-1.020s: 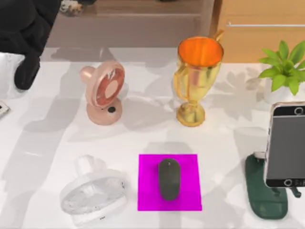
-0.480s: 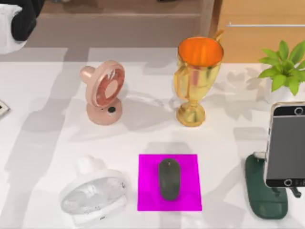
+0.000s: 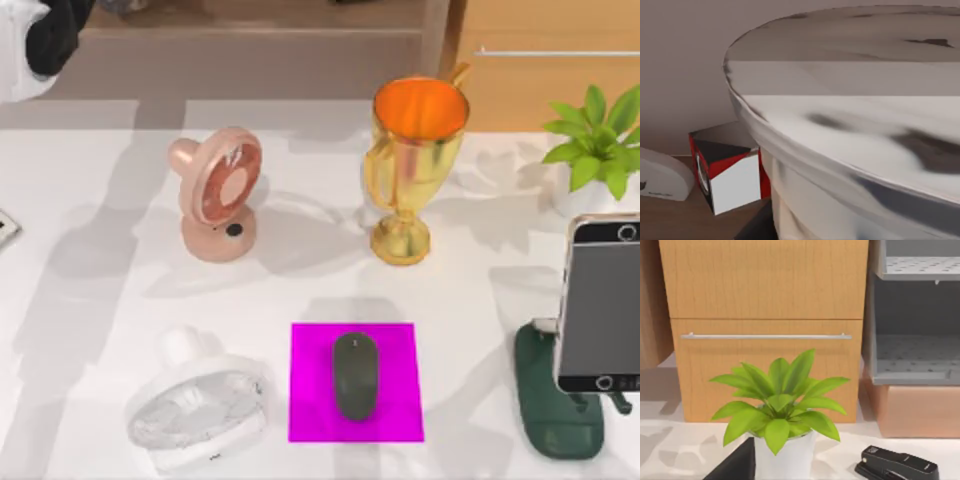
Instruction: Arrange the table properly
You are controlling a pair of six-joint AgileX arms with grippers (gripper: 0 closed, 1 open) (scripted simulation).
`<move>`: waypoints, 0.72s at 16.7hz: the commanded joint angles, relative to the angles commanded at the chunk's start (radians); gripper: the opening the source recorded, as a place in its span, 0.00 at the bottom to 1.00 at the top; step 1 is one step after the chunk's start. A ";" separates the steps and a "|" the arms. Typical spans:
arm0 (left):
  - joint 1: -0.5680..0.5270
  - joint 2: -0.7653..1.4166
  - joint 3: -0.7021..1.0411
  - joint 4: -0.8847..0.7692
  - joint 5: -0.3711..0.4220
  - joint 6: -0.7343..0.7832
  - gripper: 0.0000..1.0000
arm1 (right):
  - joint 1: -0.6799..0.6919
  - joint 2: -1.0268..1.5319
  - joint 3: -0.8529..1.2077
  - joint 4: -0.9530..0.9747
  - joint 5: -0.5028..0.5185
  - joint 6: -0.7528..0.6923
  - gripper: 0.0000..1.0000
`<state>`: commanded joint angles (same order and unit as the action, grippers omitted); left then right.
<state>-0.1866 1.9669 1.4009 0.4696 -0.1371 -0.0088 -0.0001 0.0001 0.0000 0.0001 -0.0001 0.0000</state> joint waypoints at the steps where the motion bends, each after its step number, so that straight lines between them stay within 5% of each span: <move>1: -0.006 -0.005 -0.004 0.002 0.001 0.002 0.00 | 0.000 0.000 0.000 0.000 0.000 0.000 1.00; 12: 0.277 -0.060 -0.048 0.002 0.015 0.149 0.00 | 0.000 0.000 0.000 0.000 0.000 0.000 1.00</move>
<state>0.0905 1.9067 1.3526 0.4712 -0.1219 0.1403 -0.0001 0.0001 0.0000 0.0001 -0.0001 0.0000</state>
